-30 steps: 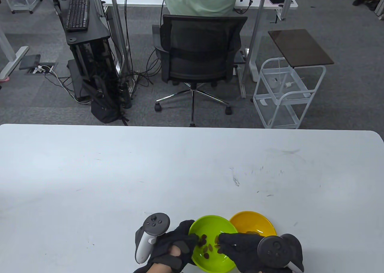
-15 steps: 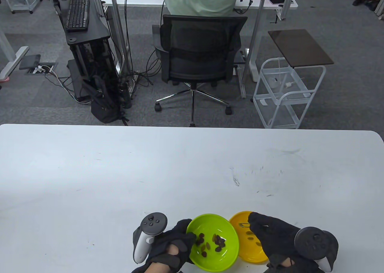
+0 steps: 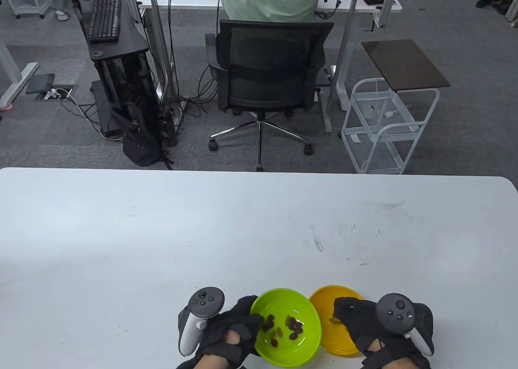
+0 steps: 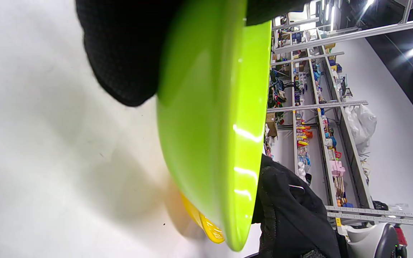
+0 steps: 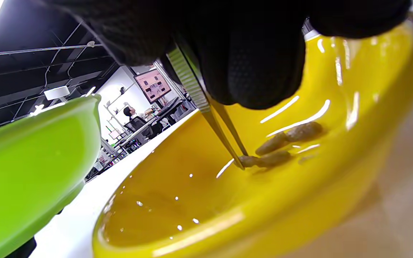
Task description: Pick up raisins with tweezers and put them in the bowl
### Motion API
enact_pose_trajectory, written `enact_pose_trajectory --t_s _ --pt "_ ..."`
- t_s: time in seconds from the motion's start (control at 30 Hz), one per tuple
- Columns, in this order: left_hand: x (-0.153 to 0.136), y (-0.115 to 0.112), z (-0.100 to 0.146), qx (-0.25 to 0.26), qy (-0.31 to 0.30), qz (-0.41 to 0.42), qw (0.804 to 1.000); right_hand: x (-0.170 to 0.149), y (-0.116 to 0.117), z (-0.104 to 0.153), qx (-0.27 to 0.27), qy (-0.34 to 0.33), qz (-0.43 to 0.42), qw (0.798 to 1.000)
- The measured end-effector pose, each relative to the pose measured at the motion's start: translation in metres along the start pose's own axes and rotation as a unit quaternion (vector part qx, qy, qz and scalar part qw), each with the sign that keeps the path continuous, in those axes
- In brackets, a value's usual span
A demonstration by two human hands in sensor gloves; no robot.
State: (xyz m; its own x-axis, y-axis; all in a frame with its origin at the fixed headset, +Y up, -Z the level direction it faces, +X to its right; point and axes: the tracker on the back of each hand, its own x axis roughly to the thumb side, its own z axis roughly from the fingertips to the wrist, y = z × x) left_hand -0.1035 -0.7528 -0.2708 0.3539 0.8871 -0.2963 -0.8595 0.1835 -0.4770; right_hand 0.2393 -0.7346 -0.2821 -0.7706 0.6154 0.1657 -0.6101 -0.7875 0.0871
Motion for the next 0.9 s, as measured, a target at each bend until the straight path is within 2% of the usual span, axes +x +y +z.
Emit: enact_pose_trajectory --t_s 0.17,0.33,0.5,0.63,0.9 --pt "0.0 0.0 0.0 0.001 0.0 0.0 1.0 0.0 -0.007 0.002 -0.012 -0.005 -0.027 1.0" --pt "0.0 0.0 0.0 0.001 0.001 -0.003 1.0 0.016 -0.027 0.011 -0.065 -0.047 -0.072 0.994" --pt "0.0 -0.002 -0.001 -0.004 0.003 -0.007 1.0 0.032 -0.037 0.019 -0.08 -0.095 -0.122 0.985" --pt "0.001 -0.004 -0.001 -0.008 0.001 -0.007 1.0 0.05 -0.029 0.021 -0.052 -0.127 -0.121 0.983" --pt "0.002 -0.007 -0.002 -0.015 -0.001 -0.012 1.0 0.08 0.0 0.024 0.006 -0.172 -0.053 0.984"
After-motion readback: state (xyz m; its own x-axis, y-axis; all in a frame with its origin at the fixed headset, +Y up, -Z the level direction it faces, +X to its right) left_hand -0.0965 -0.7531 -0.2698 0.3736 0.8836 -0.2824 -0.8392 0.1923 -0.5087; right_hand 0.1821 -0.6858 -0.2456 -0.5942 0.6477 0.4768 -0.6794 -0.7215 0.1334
